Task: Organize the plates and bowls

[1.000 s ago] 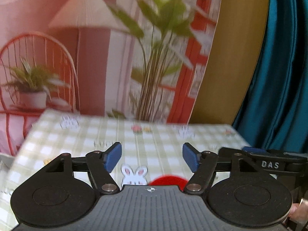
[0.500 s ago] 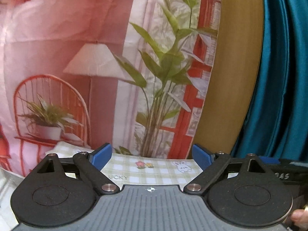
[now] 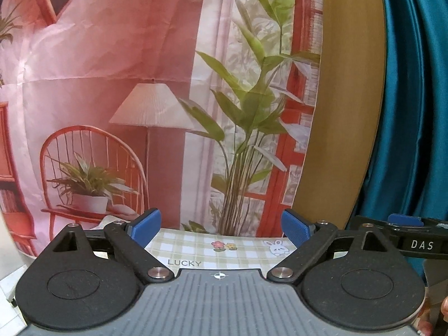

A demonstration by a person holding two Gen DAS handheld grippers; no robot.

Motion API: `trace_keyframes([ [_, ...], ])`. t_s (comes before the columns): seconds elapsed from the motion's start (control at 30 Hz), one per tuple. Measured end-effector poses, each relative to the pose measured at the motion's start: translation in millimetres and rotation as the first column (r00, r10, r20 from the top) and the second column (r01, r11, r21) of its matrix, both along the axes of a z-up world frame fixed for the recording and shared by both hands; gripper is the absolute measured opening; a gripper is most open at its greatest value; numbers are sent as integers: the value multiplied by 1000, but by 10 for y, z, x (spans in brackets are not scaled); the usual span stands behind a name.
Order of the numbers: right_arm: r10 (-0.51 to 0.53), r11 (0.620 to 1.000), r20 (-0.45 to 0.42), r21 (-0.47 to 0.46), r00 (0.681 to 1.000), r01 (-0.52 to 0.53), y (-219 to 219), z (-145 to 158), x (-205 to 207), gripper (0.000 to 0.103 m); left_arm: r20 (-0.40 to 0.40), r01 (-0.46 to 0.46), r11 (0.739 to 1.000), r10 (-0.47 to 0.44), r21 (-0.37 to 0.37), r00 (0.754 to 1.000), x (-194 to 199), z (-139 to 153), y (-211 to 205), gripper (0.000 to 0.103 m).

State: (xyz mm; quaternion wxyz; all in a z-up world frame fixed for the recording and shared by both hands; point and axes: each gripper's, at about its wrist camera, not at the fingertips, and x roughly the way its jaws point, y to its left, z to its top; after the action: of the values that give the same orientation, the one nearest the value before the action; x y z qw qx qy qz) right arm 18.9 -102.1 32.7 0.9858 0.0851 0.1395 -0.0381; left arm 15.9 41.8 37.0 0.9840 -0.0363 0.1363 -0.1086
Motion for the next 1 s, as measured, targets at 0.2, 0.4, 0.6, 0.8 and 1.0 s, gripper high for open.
trace_keyframes([
  [0.2, -7, 1000, 12, -14, 1000, 7, 15, 14, -45, 103, 37, -9, 999, 8, 38, 999, -73, 29, -64, 94],
  [0.4, -11, 1000, 20, -22, 1000, 11, 36, 18, -93, 103, 51, -19, 998, 16, 54, 999, -129, 34, -71, 94],
  [0.6, -9, 1000, 29, -26, 1000, 10, 49, 37, -122, 103, 50, -24, 998, 21, 55, 999, -143, 48, -56, 94],
  [0.8, -6, 999, 40, -34, 999, 8, 70, 56, -159, 103, 51, -28, 998, 25, 56, 998, -151, 52, -56, 94],
  [1.0, -7, 999, 42, -35, 999, 9, 79, 59, -179, 103, 51, -32, 998, 29, 59, 998, -147, 53, -57, 94],
])
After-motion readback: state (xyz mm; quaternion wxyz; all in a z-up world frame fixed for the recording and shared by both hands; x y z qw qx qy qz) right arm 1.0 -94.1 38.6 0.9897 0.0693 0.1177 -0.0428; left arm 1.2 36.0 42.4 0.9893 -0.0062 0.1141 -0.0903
